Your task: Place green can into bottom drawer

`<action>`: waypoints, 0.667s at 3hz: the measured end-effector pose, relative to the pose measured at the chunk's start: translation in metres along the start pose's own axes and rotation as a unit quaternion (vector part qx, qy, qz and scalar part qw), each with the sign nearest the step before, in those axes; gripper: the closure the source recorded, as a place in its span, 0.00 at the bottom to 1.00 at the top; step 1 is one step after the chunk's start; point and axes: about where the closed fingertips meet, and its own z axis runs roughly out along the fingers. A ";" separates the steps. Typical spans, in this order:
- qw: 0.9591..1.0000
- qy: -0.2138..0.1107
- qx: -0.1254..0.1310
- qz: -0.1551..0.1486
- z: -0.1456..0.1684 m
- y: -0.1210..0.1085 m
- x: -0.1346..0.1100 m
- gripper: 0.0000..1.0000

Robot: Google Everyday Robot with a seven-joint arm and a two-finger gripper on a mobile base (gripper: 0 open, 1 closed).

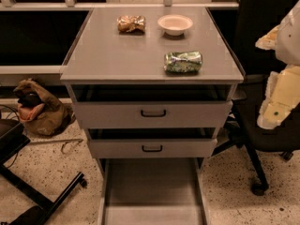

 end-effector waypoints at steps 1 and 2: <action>1.000 0.000 0.000 0.000 0.000 0.000 0.000 0.00; 1.000 -0.010 0.012 -0.008 0.004 -0.014 -0.003 0.00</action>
Offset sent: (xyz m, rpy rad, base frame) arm 0.0349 -0.0034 -0.0049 0.0199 -0.0488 0.0356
